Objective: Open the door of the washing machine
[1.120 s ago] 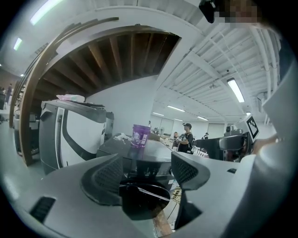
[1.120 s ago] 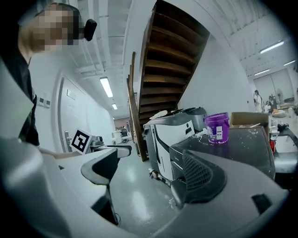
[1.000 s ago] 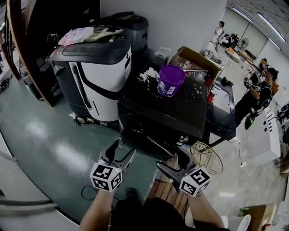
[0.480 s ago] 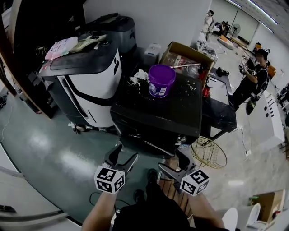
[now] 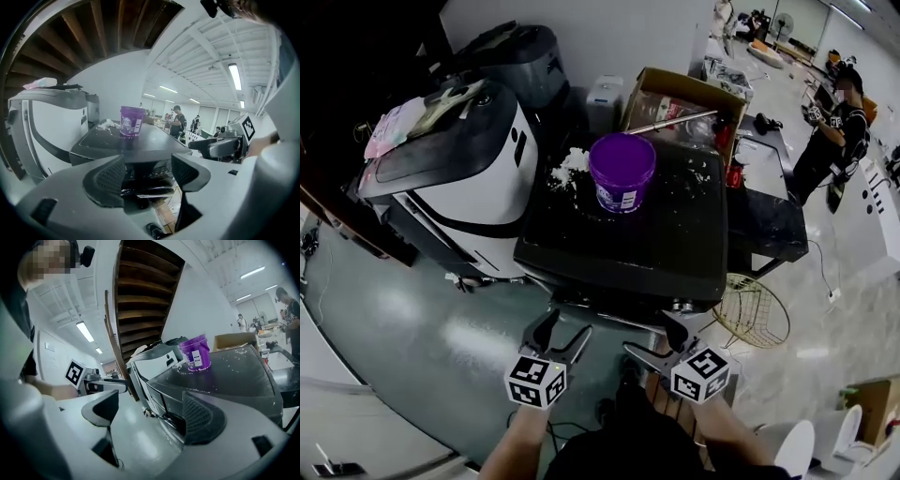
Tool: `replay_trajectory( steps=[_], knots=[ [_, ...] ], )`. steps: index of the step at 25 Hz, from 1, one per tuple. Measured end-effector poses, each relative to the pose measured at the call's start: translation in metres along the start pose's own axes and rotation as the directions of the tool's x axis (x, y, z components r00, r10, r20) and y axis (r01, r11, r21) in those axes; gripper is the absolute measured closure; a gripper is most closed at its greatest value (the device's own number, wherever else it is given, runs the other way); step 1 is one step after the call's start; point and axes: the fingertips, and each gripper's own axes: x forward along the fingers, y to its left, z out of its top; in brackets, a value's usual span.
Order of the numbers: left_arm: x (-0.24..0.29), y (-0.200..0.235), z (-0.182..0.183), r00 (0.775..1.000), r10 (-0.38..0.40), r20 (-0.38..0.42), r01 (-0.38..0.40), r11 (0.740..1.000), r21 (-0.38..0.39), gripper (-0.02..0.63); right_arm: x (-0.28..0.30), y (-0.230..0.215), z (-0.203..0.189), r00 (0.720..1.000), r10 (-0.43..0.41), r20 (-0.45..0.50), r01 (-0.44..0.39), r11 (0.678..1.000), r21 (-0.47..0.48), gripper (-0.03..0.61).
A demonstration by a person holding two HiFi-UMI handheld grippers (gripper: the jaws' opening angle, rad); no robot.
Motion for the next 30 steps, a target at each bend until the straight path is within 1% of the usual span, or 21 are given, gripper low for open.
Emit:
replay_trajectory(
  steps=[5, 8, 10, 13, 16, 19, 22, 25, 30],
  knots=[
    [0.043, 0.006, -0.007, 0.999, -0.014, -0.047, 0.014, 1.0, -0.002, 0.291, 0.024, -0.026, -0.012, 0.999, 0.031, -0.032, -0.03, 0.999, 0.03, 0.15],
    [0.054, 0.006, -0.005, 0.999, -0.021, -0.041, 0.021, 1.0, -0.002, 0.296, 0.034, -0.034, -0.015, 0.998, 0.038, -0.05, -0.037, 0.999, 0.021, 0.16],
    [0.054, 0.008, -0.008, 0.999, -0.028, -0.045, 0.028, 1.0, -0.009, 0.299, 0.036, -0.032, -0.015, 0.998, 0.028, -0.052, -0.027, 0.999, 0.022, 0.166],
    [0.043, 0.006, -0.016, 0.998, -0.05, -0.05, 0.049, 0.998, -0.025, 0.305, 0.03, -0.023, -0.017, 0.999, -0.007, -0.046, 0.008, 1.0, 0.028, 0.182],
    [0.025, 0.005, -0.025, 0.995, -0.083, -0.047, 0.083, 0.996, -0.014, 0.31, 0.019, -0.009, -0.023, 0.998, -0.06, -0.034, 0.061, 0.998, 0.03, 0.198],
    [0.011, 0.005, -0.041, 0.992, -0.113, -0.064, 0.113, 0.994, 0.006, 0.316, 0.009, 0.005, -0.037, 0.992, -0.121, -0.019, 0.122, 0.991, 0.06, 0.21],
    [0.007, 0.004, -0.056, 0.988, -0.131, -0.085, 0.132, 0.991, 0.005, 0.318, 0.002, 0.009, -0.057, 0.988, -0.152, -0.038, 0.155, 0.984, 0.087, 0.221],
    [0.011, -0.001, -0.067, 0.984, -0.145, -0.099, 0.147, 0.989, 0.021, 0.318, -0.001, 0.001, -0.076, 0.983, -0.173, -0.066, 0.179, 0.98, 0.085, 0.23],
    [0.037, -0.004, -0.082, 0.979, -0.154, -0.133, 0.159, 0.987, 0.028, 0.318, 0.005, -0.039, -0.102, 0.969, -0.22, -0.108, 0.228, 0.971, 0.072, 0.241]
  ],
)
